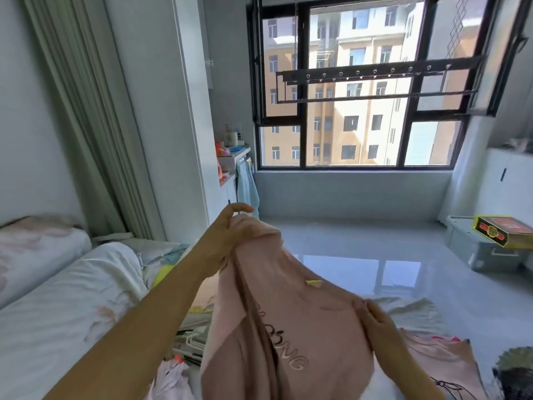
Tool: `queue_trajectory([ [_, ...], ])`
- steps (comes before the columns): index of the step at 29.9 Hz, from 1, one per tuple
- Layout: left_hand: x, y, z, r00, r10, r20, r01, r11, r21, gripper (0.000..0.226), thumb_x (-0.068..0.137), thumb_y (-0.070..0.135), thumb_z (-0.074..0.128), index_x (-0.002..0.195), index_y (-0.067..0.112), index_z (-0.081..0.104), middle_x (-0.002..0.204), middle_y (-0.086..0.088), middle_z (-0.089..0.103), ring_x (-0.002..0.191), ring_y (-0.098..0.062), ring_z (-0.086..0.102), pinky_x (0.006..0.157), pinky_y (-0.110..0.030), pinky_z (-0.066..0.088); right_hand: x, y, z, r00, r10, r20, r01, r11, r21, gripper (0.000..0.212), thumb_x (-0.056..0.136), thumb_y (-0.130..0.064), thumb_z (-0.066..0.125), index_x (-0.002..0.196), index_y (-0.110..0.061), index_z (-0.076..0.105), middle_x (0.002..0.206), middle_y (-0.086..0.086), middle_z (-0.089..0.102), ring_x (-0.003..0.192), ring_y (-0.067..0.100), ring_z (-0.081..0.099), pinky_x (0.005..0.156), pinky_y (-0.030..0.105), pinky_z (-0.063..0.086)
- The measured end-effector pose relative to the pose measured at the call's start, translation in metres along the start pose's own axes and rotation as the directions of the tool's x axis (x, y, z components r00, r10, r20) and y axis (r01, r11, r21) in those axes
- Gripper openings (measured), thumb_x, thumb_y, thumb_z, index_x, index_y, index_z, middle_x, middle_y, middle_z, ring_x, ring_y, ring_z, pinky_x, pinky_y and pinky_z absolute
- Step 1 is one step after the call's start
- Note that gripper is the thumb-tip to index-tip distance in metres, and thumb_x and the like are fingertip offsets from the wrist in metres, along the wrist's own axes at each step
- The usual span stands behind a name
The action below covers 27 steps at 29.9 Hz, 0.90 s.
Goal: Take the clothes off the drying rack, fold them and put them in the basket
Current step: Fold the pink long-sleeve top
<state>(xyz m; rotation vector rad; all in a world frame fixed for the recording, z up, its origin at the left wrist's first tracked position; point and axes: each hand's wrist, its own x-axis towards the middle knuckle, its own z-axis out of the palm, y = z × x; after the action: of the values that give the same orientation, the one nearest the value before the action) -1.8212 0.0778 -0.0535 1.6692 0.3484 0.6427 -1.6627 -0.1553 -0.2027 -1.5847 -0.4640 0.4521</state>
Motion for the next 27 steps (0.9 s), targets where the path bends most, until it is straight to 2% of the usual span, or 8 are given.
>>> queue_trajectory([
  [2,-0.003,-0.012,-0.015,1.0,-0.01,0.022,0.001,0.922,0.387,0.046,0.065,0.023,0.082,0.098,0.038,0.054,0.101,0.006,0.056,0.085,-0.014,0.057,0.075,-0.026,0.051,0.009,-0.034,-0.02,0.991,-0.102,-0.081,0.096,0.993,-0.073,0.034,0.095,-0.028,0.05,0.085,0.003,0.059,0.073,0.011,0.057,0.065,0.018,0.05,0.058,0.025,0.039],
  [4,-0.006,-0.021,-0.023,1.0,0.024,0.008,-0.025,0.83,0.557,0.044,0.064,0.028,0.08,0.094,0.04,0.05,0.099,0.012,0.055,0.084,-0.007,0.054,0.069,-0.019,0.044,0.014,-0.067,-0.031,0.979,-0.189,-0.071,0.17,0.962,-0.214,0.039,0.094,-0.032,0.05,0.084,0.004,0.057,0.072,0.012,0.056,0.067,0.019,0.048,0.061,0.03,0.035],
  [9,-0.004,-0.019,-0.047,0.999,-0.01,-0.045,0.021,0.963,0.269,0.027,0.066,0.04,0.074,0.079,0.021,0.06,0.076,0.0,0.057,0.07,-0.013,0.052,0.058,-0.025,0.038,0.017,-0.137,-0.037,0.941,-0.335,0.046,0.316,0.822,-0.474,0.036,0.092,-0.031,0.053,0.063,-0.012,0.044,0.062,0.001,0.043,0.06,0.015,0.04,0.056,0.03,0.027],
  [14,0.006,-0.02,-0.066,0.984,-0.009,-0.176,0.033,0.99,0.136,0.015,0.088,0.01,0.06,0.075,0.014,0.056,0.067,0.001,0.057,0.07,-0.017,0.052,0.06,-0.025,0.045,0.023,-0.18,-0.047,0.92,-0.372,0.123,0.377,0.756,-0.536,0.041,0.088,-0.038,0.058,0.077,0.002,0.054,0.07,0.007,0.053,0.065,0.015,0.048,0.058,0.029,0.033],
  [17,0.007,-0.021,-0.066,0.979,-0.023,-0.203,0.033,0.998,0.045,0.015,0.092,0.009,0.053,0.078,0.013,0.053,0.073,-0.003,0.053,0.067,-0.015,0.05,0.056,-0.021,0.045,0.023,-0.201,-0.054,0.913,-0.277,0.3,0.404,0.719,-0.565,0.019,0.081,-0.034,0.068,0.085,-0.016,0.062,0.08,-0.001,0.061,0.073,0.014,0.056,0.066,0.026,0.041],
  [21,0.009,-0.014,-0.067,0.967,-0.007,-0.256,0.011,1.0,0.016,0.018,0.094,0.014,0.05,0.077,0.017,0.053,0.072,-0.002,0.052,0.064,-0.014,0.046,0.055,-0.024,0.034,0.039,-0.203,-0.079,0.948,-0.071,0.31,0.318,0.176,-0.932,0.016,0.083,-0.031,0.067,0.084,-0.017,0.061,0.085,0.0,0.063,0.084,0.02,0.056,0.067,0.024,0.038],
  [23,0.01,-0.008,-0.064,0.969,0.045,-0.244,-0.002,0.985,0.174,0.017,0.095,0.02,0.05,0.078,0.021,0.055,0.073,-0.001,0.053,0.065,-0.013,0.046,0.054,-0.024,0.032,0.042,-0.198,-0.092,0.964,-0.063,0.26,0.267,0.219,-0.938,0.022,0.082,-0.03,0.068,0.067,-0.018,0.057,0.069,-0.002,0.057,0.073,0.02,0.055,0.059,0.021,0.036],
  [27,0.013,0.01,-0.057,0.967,0.163,-0.198,-0.065,0.903,0.425,0.013,0.094,0.026,0.051,0.083,0.029,0.058,0.077,0.0,0.056,0.066,-0.013,0.049,0.054,-0.024,0.034,0.036,-0.204,-0.101,0.961,-0.194,0.195,0.268,0.502,-0.822,0.027,0.083,-0.025,0.068,0.062,-0.011,0.057,0.061,0.004,0.05,0.061,0.016,0.046,0.058,0.025,0.033],
])
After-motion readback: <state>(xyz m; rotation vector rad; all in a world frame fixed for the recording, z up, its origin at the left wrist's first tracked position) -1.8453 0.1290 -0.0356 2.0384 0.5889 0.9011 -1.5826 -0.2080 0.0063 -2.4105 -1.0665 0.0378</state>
